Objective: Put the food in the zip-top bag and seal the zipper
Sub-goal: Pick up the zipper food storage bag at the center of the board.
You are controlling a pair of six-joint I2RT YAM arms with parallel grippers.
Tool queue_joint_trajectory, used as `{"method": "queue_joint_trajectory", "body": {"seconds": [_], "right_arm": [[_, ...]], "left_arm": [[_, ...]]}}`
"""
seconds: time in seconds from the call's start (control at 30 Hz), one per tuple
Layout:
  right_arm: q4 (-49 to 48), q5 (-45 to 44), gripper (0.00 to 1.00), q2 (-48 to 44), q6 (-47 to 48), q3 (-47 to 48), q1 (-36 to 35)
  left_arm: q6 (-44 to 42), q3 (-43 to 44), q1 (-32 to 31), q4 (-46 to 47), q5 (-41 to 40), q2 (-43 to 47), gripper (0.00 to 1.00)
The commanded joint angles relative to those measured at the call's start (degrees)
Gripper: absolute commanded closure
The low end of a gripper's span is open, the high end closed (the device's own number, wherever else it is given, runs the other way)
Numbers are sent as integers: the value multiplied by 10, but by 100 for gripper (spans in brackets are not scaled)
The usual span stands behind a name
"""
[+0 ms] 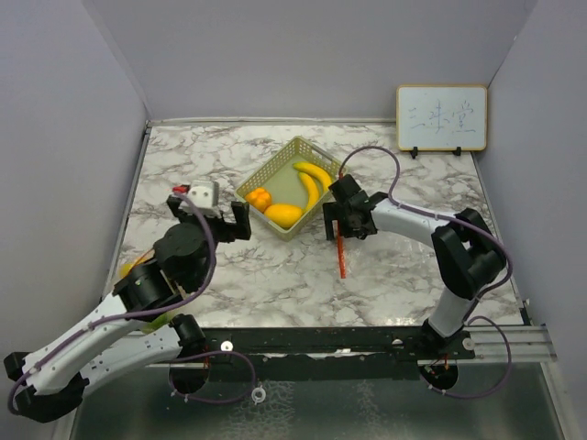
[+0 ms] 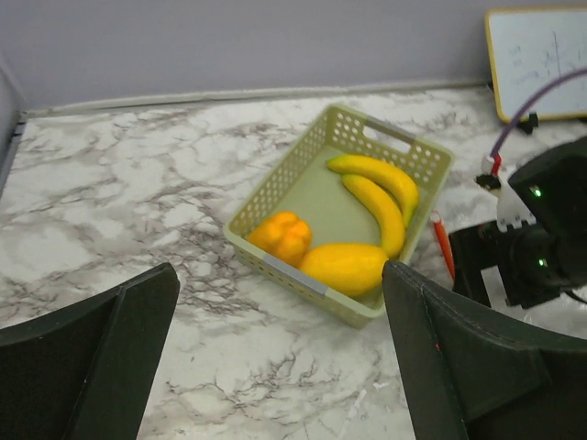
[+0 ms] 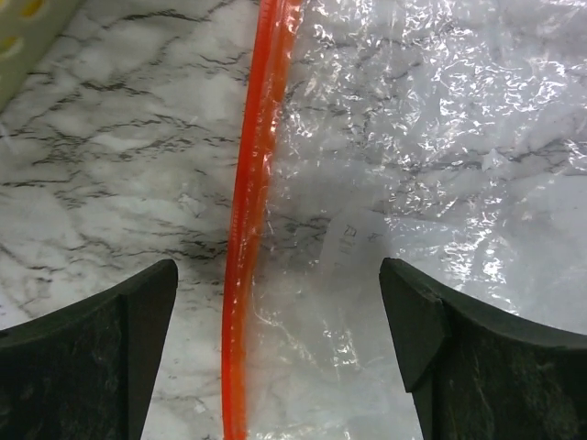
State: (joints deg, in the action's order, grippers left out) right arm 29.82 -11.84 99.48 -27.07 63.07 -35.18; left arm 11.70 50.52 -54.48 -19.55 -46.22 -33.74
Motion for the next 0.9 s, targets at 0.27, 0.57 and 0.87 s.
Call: {"method": "queue_joint_trajectory", "body": {"seconds": [0.27,0.57,0.87], "right_arm": [[-43,-15,97,-18,-12,-52,16],[-64,153,98,-211,42,-46,16],[-107,358,98,-282,44,-49,16]], "left_arm": [[45,-60,1,82,122,-22,18],[90,-112,1,138,232,-26,25],[149,-202,1,343,371,-80,17]]}}
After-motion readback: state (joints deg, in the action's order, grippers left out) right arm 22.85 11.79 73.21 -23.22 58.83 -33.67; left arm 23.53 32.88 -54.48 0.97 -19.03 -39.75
